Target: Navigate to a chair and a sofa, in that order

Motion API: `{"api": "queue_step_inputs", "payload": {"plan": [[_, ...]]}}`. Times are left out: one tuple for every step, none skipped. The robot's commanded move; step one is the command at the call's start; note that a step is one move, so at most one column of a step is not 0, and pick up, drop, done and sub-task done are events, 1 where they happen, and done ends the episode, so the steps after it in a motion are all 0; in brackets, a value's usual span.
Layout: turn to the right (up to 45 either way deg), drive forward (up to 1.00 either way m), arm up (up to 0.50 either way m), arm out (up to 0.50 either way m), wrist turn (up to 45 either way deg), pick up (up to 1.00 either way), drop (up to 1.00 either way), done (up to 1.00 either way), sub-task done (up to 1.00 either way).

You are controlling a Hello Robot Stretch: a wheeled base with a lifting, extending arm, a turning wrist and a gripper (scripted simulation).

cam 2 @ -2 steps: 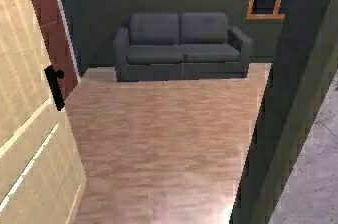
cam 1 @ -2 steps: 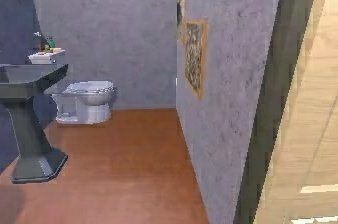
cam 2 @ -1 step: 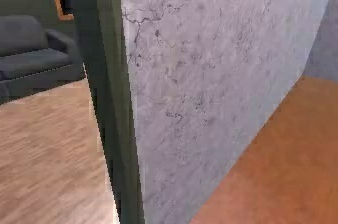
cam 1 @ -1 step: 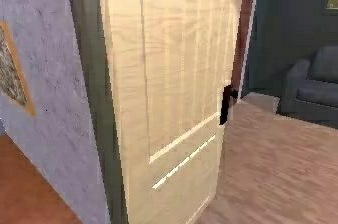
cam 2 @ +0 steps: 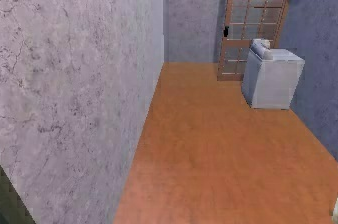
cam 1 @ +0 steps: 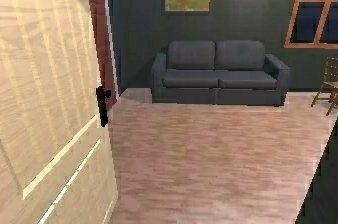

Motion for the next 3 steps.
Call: {"api": "queue_step_inputs", "payload": {"plan": [[3.0, 0.0, 0.0, 0.0, 0.0, 0.0, 0.0, 0.0, 0.0], [0.0, 0.7, 0.0, 0.0, 0.0, 0.0, 0.0, 0.0, 0.0], [42.0, 0.0, 0.0, 0.0, 0.0, 0.0, 0.0, 0.0, 0.0]]}}
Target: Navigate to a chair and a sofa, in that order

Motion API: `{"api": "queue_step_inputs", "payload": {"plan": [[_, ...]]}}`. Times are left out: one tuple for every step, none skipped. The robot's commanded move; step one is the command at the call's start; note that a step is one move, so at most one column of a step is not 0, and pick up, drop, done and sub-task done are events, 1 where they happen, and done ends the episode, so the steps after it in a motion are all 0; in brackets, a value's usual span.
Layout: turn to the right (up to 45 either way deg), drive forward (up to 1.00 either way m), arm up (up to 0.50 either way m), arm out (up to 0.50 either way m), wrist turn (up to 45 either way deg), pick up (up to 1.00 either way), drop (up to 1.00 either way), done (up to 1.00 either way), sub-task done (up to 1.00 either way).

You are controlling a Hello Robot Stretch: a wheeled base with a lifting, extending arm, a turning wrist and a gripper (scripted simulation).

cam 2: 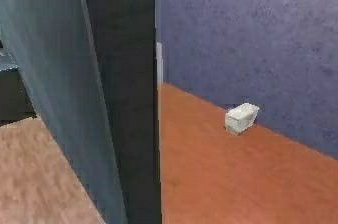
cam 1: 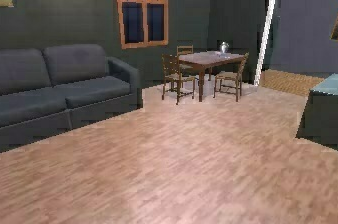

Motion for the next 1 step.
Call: {"api": "queue_step_inputs", "payload": {"plan": [[0.0, 1.0, 0.0, 0.0, 0.0, 0.0, 0.0, 0.0, 0.0]]}}
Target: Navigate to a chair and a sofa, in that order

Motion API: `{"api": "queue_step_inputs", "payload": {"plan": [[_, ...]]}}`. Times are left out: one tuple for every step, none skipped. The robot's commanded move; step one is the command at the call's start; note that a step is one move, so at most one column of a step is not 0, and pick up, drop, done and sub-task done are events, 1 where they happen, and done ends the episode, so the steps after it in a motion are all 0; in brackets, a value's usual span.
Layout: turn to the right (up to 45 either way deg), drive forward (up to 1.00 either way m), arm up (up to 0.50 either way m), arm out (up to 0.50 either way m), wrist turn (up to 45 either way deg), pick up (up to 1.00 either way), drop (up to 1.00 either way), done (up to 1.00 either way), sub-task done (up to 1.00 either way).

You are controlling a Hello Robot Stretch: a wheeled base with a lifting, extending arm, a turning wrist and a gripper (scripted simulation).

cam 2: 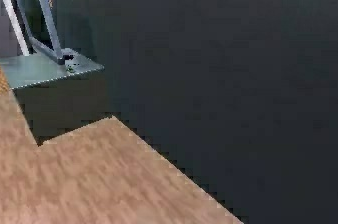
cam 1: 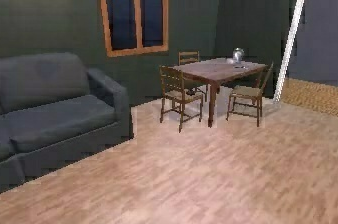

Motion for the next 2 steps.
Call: {"api": "queue_step_inputs", "payload": {"plan": [[0.0, 1.0, 0.0, 0.0, 0.0, 0.0, 0.0, 0.0, 0.0], [0.0, 0.65, 0.0, 0.0, 0.0, 0.0, 0.0, 0.0, 0.0]]}}
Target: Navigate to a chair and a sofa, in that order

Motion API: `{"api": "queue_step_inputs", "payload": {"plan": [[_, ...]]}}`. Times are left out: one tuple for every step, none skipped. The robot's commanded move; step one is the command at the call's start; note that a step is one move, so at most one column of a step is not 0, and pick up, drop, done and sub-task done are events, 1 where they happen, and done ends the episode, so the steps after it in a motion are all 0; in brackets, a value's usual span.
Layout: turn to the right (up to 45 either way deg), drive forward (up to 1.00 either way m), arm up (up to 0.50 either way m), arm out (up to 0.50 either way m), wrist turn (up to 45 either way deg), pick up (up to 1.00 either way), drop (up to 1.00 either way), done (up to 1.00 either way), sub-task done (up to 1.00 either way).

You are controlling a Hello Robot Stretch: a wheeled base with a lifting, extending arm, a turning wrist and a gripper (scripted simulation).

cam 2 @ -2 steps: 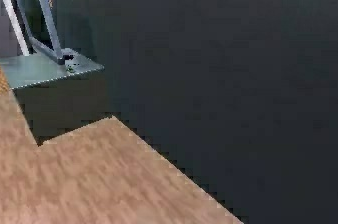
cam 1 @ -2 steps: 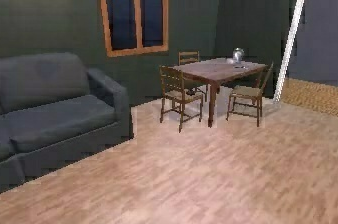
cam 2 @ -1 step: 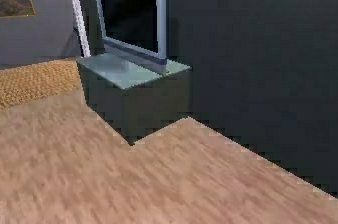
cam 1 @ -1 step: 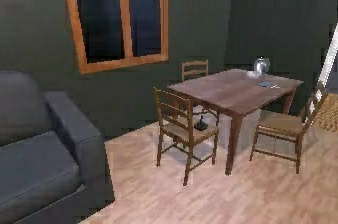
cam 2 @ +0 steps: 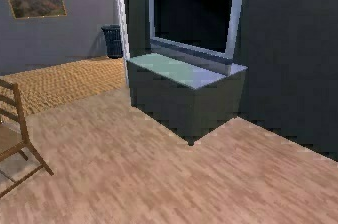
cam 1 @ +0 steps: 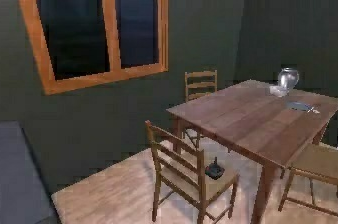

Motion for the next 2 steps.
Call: {"api": "queue_step_inputs", "payload": {"plan": [[0.0, 0.0, 0.0, 0.0, 0.0, 0.0, 0.0, 0.0, 1.0], [-39.0, 0.0, 0.0, 0.0, 0.0, 0.0, 0.0, 0.0, 0.0]]}}
